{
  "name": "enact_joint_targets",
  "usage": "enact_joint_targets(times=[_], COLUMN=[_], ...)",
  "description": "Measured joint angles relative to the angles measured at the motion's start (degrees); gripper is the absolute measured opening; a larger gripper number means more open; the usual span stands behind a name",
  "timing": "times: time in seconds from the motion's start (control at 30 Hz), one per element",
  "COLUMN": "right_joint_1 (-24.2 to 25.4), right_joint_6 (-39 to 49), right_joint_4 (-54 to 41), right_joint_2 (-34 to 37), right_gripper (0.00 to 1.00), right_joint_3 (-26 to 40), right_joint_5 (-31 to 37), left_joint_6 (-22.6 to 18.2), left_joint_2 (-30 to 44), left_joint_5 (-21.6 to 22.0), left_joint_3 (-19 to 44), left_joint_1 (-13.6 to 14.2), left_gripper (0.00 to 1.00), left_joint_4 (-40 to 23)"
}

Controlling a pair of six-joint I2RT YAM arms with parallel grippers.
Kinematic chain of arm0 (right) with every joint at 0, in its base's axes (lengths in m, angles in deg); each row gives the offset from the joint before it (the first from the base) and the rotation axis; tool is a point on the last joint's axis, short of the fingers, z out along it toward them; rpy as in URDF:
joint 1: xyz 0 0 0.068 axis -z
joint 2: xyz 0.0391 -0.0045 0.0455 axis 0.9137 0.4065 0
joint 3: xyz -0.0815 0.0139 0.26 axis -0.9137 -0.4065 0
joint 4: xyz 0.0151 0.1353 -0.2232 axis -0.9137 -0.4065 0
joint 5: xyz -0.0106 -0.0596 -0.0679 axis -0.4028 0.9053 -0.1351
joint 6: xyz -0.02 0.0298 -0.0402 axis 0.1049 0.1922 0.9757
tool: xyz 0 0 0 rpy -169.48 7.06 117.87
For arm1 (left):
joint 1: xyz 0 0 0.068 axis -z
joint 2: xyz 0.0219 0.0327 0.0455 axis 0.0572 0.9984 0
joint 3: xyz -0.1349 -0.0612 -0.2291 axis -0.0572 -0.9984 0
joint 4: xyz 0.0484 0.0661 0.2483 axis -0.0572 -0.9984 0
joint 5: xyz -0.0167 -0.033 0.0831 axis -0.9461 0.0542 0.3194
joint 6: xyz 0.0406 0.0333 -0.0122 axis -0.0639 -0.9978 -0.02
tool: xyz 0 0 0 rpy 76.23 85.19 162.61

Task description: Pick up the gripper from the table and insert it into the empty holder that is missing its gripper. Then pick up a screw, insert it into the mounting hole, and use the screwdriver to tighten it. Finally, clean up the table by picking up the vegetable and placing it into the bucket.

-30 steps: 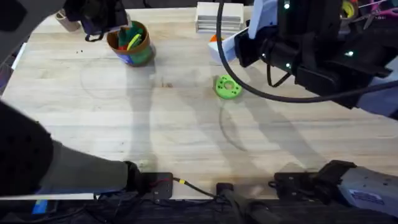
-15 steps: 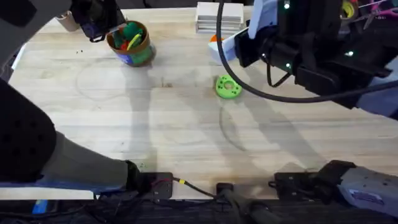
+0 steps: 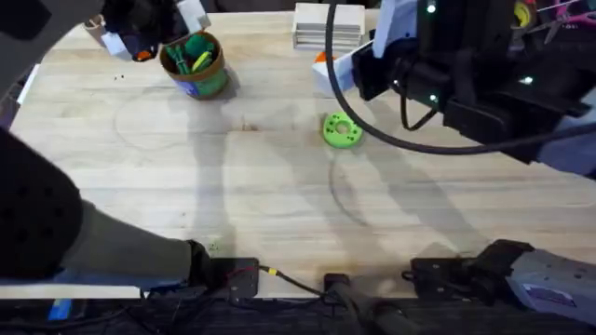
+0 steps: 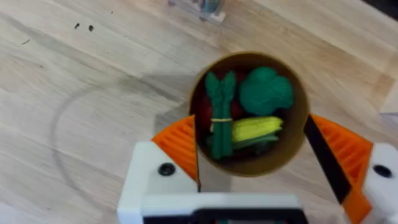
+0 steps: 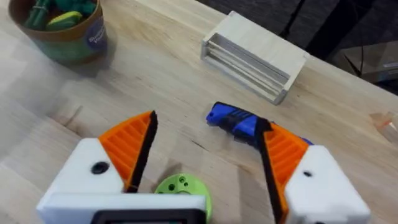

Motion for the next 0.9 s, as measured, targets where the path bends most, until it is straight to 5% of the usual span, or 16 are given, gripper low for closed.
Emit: enact_joint_targets(times=[0.27,0.47,0.6,0.73,0.9], right_joint_1=[0.0,0.0,0.0,0.0,0.0], right_joint_6=[-0.02,-0.02,-0.02,-0.02,-0.02], right_joint_4=[-6.47,-14.52,-18.7,-21.05,-22.62], right_joint_2=[-10.42,-16.33,-18.83,-21.14,-24.08], right_gripper=[0.992,0.992,0.993,0.992,0.992], right_joint_3=[0.0,0.0,0.0,0.0,0.0], right_joint_5=[0.01,0.01,0.01,0.01,0.01], left_joint_6=[-1.25,-8.96,-16.8,-21.14,-24.1], left_joint_2=[-11.04,-20.51,-24.51,-26.68,-27.95], left_joint_5=[-4.72,-10.02,-16.3,-19.92,-22.34], left_joint_3=[0.64,1.34,1.34,1.34,1.34], left_joint_1=[0.52,3.82,6.8,8.24,8.26], left_gripper=[0.956,0.873,0.593,0.057,0.035], left_joint_4=[-6.07,-15.54,-23.61,-29.1,-34.36])
